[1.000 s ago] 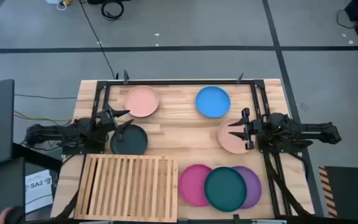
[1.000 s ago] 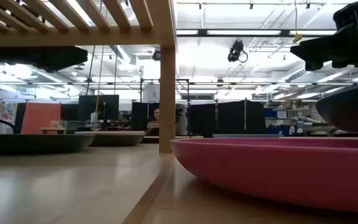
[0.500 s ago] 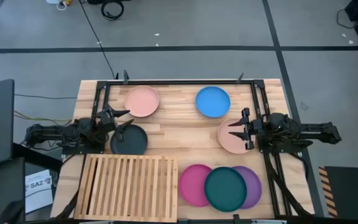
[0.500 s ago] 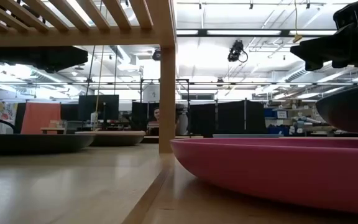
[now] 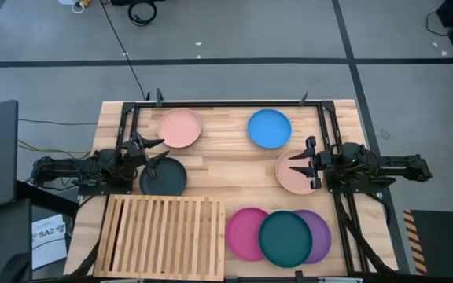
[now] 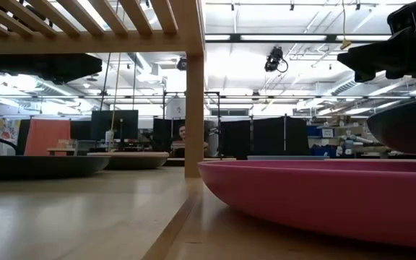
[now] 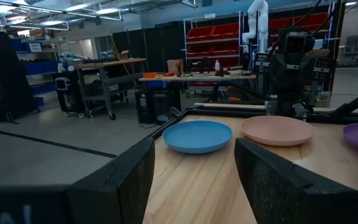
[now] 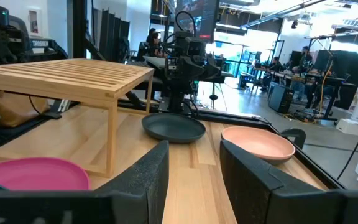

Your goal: Place and stack plates onto a shelf

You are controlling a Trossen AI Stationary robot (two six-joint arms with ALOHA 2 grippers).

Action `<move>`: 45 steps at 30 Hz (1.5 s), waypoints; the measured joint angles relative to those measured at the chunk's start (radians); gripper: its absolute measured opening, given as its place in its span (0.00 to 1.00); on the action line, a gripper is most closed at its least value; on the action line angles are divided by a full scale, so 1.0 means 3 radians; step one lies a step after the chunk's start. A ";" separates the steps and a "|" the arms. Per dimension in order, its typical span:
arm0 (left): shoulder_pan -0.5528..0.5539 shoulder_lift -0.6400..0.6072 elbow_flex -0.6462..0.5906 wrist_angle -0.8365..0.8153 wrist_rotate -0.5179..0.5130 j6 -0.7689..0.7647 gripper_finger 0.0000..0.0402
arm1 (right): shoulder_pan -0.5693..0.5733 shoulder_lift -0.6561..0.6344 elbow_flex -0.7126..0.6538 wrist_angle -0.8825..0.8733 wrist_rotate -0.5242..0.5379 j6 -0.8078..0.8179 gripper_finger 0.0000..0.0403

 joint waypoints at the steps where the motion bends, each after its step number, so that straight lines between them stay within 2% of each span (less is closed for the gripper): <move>1: 0.0000 0.0000 -0.0001 0.0000 0.0000 0.0000 0.57 | 0.0001 0.0000 0.0000 0.0000 -0.0001 0.0000 0.37; 21: 0.0000 0.0000 -0.0001 -0.0001 0.0000 -0.0001 0.57 | 0.0000 0.0000 0.0000 0.0028 0.0002 0.0000 0.37; 24: 0.0000 0.0000 -0.0001 -0.0001 0.0000 -0.0001 0.57 | 0.0001 -0.0001 0.0000 0.0201 0.0010 0.0061 0.37; 34: 0.0000 0.0000 0.0001 -0.0001 -0.0001 0.0000 0.57 | 0.0000 -0.0001 0.0000 0.1021 0.0011 0.0870 0.37; 38: 0.0000 0.0000 -0.0001 -0.0001 0.0000 -0.0001 0.57 | 0.0000 0.0000 0.0000 0.1296 0.0016 0.0952 0.37; 40: 0.0000 0.0000 0.0000 -0.0001 0.0000 -0.0001 0.57 | 0.0001 0.0000 0.0000 0.1343 0.0096 0.0945 0.37; 45: -0.0001 0.0000 0.0000 -0.0001 0.0000 -0.0001 0.57 | 0.0001 0.0051 0.0000 0.1349 0.0546 0.1027 0.37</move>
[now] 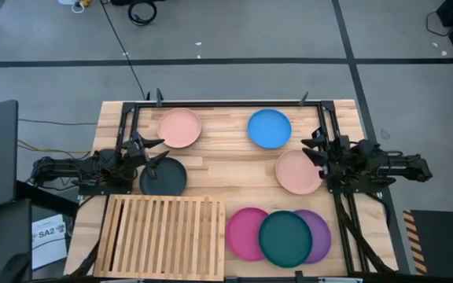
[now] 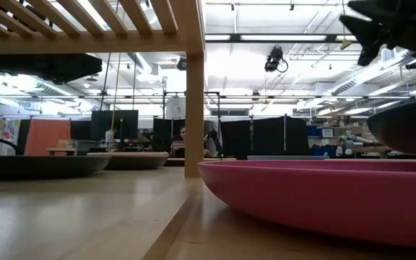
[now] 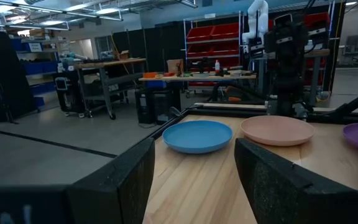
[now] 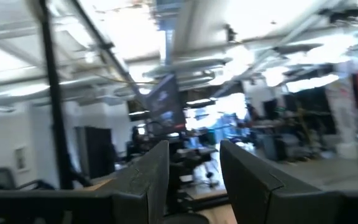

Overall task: Place and stack plates onto a shelf
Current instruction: Put the blue plate on the shelf

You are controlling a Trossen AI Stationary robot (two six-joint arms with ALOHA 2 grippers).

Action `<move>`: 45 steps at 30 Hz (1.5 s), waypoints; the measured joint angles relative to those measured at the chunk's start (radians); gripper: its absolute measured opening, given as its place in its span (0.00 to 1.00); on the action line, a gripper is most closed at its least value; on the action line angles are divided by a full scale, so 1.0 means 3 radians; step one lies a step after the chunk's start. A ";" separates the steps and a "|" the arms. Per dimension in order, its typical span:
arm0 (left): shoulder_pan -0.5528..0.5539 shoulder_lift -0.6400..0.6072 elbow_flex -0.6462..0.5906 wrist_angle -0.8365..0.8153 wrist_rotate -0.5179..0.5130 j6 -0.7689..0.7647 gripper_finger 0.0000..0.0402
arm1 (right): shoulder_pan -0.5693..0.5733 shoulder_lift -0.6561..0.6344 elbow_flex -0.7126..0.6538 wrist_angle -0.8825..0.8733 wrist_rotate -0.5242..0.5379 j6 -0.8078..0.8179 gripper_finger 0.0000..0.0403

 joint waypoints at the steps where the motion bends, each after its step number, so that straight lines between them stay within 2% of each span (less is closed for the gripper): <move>1: 0.0001 0.0000 0.0001 0.0000 0.0000 0.0000 0.57 | 0.0000 0.0027 0.0000 0.0000 0.0065 0.0015 0.37; 5: 0.0001 0.0000 0.0000 0.0000 0.0000 0.0000 0.57 | -0.0001 0.0178 0.0000 0.0034 0.0249 0.0104 0.37; 9: 0.0001 0.0000 0.0000 0.0000 0.0000 0.0000 0.57 | -0.0001 0.0393 0.0033 0.0187 0.0281 0.0203 0.37; 13: -0.0001 0.0000 0.0001 0.0000 0.0000 0.0000 0.57 | -0.0001 0.0700 0.0296 0.0177 0.0280 0.0143 0.37; 16: 0.0001 0.0000 0.0000 0.0000 0.0000 -0.0001 0.57 | -0.0002 0.0984 0.0545 0.0117 0.0292 -0.0101 0.37; 20: 0.0001 0.0000 0.0000 0.0000 0.0000 -0.0005 0.57 | -0.0071 0.1360 0.0962 -0.0398 0.0532 -0.0206 0.37; 26: 0.0000 0.0000 0.0000 0.0000 0.0000 -0.0011 0.57 | -0.0321 0.1956 0.1504 -0.1250 0.0866 -0.0010 0.37; 33: -0.0001 0.0000 0.0000 0.0000 0.0000 -0.0011 0.57 | -0.0643 0.2481 0.1782 -0.1619 0.0831 0.0082 0.37; 39: -0.0001 0.0000 0.0000 -0.0001 0.0000 -0.0010 0.57 | -0.0834 0.2847 0.1788 -0.1709 0.0320 -0.0042 0.37; 45: -0.0001 0.0000 0.0000 -0.0001 0.0000 -0.0019 0.57 | -0.0877 0.3197 0.1788 -0.1753 0.0134 -0.0320 0.37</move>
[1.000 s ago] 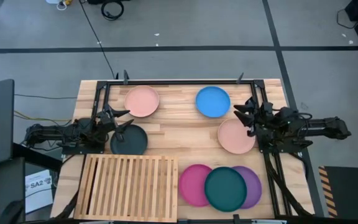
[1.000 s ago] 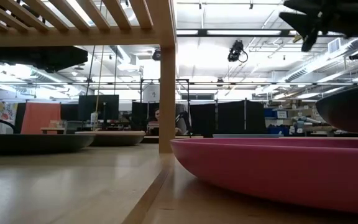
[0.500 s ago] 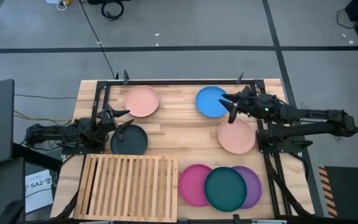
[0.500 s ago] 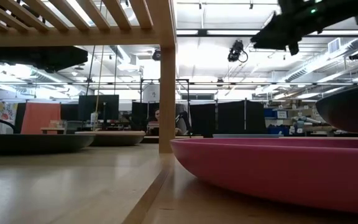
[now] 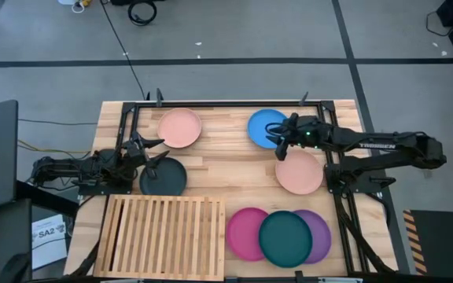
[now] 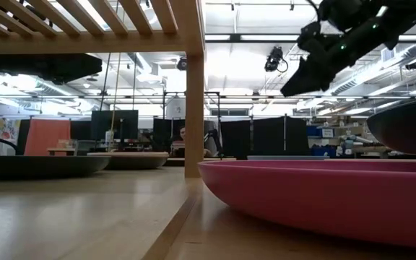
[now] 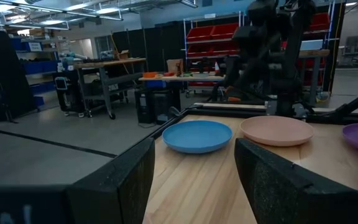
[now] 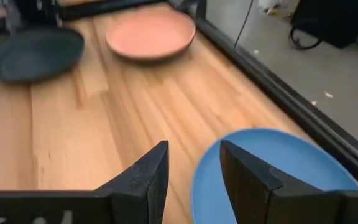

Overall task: Place and stack plates onto a shelf
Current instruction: Put the blue plate on the shelf

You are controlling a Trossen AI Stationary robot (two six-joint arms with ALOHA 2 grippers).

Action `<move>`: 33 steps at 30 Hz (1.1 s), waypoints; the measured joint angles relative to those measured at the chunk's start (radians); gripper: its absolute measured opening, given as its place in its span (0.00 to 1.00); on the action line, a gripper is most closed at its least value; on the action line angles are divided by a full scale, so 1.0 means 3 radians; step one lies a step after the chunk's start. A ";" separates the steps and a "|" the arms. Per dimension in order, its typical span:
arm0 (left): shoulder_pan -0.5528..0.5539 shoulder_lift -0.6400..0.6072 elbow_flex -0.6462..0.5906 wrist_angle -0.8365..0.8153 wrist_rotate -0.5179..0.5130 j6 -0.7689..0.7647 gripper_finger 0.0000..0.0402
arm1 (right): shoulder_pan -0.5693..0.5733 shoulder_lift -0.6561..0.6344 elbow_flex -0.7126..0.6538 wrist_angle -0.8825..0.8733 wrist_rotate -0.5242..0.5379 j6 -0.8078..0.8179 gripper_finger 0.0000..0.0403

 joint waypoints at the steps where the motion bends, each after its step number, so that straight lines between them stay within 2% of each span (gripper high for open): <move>1: 0.0000 0.0000 0.0000 0.0000 0.0000 -0.0008 0.57 | 0.0000 0.0053 0.0000 0.0002 -0.0025 -0.0037 0.37; 15: 0.0000 0.0000 0.0000 0.0000 0.0000 -0.0011 0.57 | 0.0001 0.0707 0.0000 0.0005 -0.0092 -0.0138 0.37; 22: 0.0000 0.0000 0.0001 0.0000 0.0000 -0.0013 0.57 | 0.0001 0.1036 0.0000 0.0022 -0.0084 -0.0377 0.37; 29: 0.0001 0.0000 0.0001 0.0000 0.0000 -0.0016 0.57 | 0.0000 0.1353 0.0000 0.0143 0.0187 -0.0389 0.37; 33: 0.0000 0.0000 0.0001 0.0000 0.0000 -0.0016 0.57 | -0.0005 0.1506 0.0000 0.0175 0.0202 -0.0406 0.37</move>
